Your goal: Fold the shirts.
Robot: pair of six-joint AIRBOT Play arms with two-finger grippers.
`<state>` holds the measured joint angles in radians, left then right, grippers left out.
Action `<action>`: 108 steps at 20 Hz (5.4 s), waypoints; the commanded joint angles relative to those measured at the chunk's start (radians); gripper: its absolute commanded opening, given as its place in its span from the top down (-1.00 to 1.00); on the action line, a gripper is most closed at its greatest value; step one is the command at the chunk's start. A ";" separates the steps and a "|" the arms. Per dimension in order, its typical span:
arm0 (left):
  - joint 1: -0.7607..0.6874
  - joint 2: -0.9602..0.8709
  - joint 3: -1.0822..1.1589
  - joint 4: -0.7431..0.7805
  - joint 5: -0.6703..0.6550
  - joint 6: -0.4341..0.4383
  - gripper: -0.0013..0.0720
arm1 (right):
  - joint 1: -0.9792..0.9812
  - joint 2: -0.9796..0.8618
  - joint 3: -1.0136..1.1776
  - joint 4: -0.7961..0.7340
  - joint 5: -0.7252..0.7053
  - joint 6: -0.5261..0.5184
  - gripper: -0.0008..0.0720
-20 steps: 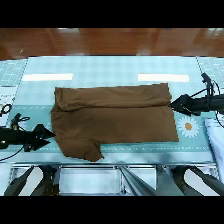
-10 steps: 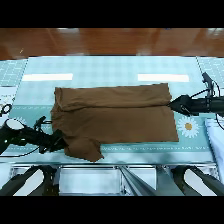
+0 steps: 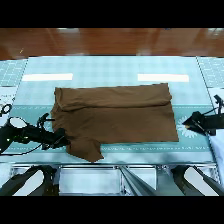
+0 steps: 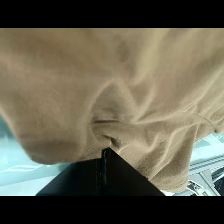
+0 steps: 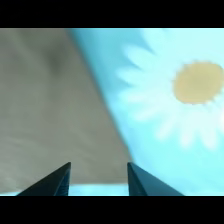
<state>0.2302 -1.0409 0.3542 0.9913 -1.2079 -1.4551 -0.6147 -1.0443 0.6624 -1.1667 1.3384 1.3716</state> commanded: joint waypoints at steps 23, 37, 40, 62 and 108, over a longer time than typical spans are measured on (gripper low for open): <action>0.023 0.000 0.077 -0.095 0.042 0.049 0.92 | 0.151 -0.242 -0.032 0.206 -0.039 -0.142 0.88; 0.024 -0.501 0.749 -0.287 0.018 0.093 0.92 | 0.352 -0.565 0.591 0.351 -0.183 -0.061 0.88; 0.016 -0.606 0.881 -0.290 -0.010 0.093 0.92 | 0.340 -0.642 0.706 0.341 -0.167 -0.038 0.88; 0.060 -0.717 1.118 -0.118 -0.142 0.018 -0.42 | 0.211 -0.736 0.874 0.270 -0.010 -0.029 -0.15; -0.875 -0.914 1.367 -0.147 0.110 -0.067 0.92 | 0.331 0.068 0.565 0.199 0.085 -0.069 0.88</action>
<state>-0.5442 -1.7939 1.5322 0.8444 -0.9535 -1.4849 -0.2840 -1.0805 1.2781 -0.9691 1.4593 1.2785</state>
